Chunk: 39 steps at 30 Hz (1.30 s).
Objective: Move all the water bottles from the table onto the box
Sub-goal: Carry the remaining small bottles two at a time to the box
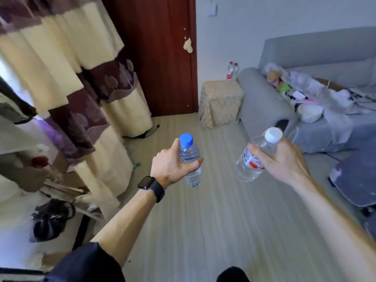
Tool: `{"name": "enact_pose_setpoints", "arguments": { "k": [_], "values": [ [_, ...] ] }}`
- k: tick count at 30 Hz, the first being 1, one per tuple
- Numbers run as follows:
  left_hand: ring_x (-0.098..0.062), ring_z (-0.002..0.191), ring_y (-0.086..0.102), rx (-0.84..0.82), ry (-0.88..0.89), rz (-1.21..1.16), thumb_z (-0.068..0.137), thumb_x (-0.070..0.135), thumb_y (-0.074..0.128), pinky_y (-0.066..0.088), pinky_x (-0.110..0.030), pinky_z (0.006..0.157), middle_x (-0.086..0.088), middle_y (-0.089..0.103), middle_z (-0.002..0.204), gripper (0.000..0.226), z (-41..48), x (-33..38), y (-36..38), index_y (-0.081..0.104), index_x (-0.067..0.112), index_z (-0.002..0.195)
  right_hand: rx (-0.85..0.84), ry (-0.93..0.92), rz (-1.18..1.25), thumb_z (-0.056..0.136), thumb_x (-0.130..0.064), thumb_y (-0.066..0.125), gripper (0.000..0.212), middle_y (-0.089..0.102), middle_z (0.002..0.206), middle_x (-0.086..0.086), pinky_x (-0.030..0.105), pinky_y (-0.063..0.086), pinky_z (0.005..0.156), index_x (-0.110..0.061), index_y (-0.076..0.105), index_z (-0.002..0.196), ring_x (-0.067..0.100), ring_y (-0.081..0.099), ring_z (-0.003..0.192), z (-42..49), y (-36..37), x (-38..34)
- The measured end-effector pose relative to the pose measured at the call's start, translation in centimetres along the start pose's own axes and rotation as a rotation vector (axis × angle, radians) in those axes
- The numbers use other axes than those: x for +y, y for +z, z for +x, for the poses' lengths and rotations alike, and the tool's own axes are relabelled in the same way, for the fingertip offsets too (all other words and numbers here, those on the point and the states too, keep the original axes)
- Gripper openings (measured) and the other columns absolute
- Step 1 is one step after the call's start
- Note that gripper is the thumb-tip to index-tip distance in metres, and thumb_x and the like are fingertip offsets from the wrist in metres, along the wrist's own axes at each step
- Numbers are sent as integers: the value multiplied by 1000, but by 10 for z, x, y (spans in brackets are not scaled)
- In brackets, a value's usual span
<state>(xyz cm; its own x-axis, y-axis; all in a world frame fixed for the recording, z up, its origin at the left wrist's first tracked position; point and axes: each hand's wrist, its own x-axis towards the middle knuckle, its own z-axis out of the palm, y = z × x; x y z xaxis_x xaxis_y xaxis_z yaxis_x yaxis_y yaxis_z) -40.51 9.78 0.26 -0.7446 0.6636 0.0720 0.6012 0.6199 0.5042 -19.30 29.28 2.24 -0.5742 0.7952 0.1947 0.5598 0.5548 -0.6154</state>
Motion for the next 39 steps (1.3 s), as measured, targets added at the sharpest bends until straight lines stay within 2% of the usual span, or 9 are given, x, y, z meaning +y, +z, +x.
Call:
{"name": "enact_pose_setpoints", "arguments": {
  "k": [4,8,10,13,16,20,27,31,39],
  "values": [
    [-24,72,63,-53,108,157,67,78,59,56,-36,71,7,64,72,61,73,7,27,46,29,102,3,21,-2,74,-80,57,71,70,87,9,39,49,75,-16,55,104,42,63,99,64,22,17],
    [-22,73,63,-90,75,138,69,76,61,54,-34,71,10,61,71,55,158,19,47,45,32,99,-32,26,48,80,-70,64,62,71,101,8,43,51,84,-21,55,116,41,62,107,146,43,28],
    [-22,73,62,-78,40,102,70,74,62,54,-35,71,12,60,71,54,203,26,53,44,32,98,-79,37,41,77,-76,60,69,71,102,7,43,51,86,-21,53,118,41,61,107,192,48,33],
    [-24,76,64,-53,-2,72,69,76,61,56,-39,74,9,64,76,59,265,39,64,45,30,102,-95,45,40,73,-84,52,74,72,95,4,42,53,82,-23,53,115,39,64,99,257,59,44],
    [-26,81,65,-23,-76,5,70,75,64,56,-41,76,5,66,82,62,323,43,71,46,29,107,-117,67,31,69,-87,50,73,72,86,1,43,56,77,-27,49,112,37,70,78,316,68,49],
    [-26,79,65,-36,-38,75,72,78,60,56,-40,74,4,66,80,67,397,46,86,45,26,111,-109,83,65,78,-73,62,61,71,92,5,44,53,81,-23,50,111,38,65,96,394,87,60],
    [-26,80,67,-110,24,98,63,91,45,56,-40,73,5,67,79,79,549,43,120,44,28,110,-112,112,74,79,-63,69,54,69,93,6,40,49,78,-22,51,110,40,62,98,537,126,67],
    [-26,82,67,-155,102,136,72,85,55,51,-34,69,8,64,79,66,634,59,136,40,32,108,-84,124,58,78,-64,68,50,68,87,0,40,50,73,-26,49,105,36,63,91,612,138,77],
    [-25,89,67,-222,69,20,71,84,57,55,-38,78,6,69,91,66,798,89,194,45,31,109,-106,154,28,78,-68,66,51,68,83,1,40,52,68,-27,45,100,31,63,79,767,163,126]
  ]
}}
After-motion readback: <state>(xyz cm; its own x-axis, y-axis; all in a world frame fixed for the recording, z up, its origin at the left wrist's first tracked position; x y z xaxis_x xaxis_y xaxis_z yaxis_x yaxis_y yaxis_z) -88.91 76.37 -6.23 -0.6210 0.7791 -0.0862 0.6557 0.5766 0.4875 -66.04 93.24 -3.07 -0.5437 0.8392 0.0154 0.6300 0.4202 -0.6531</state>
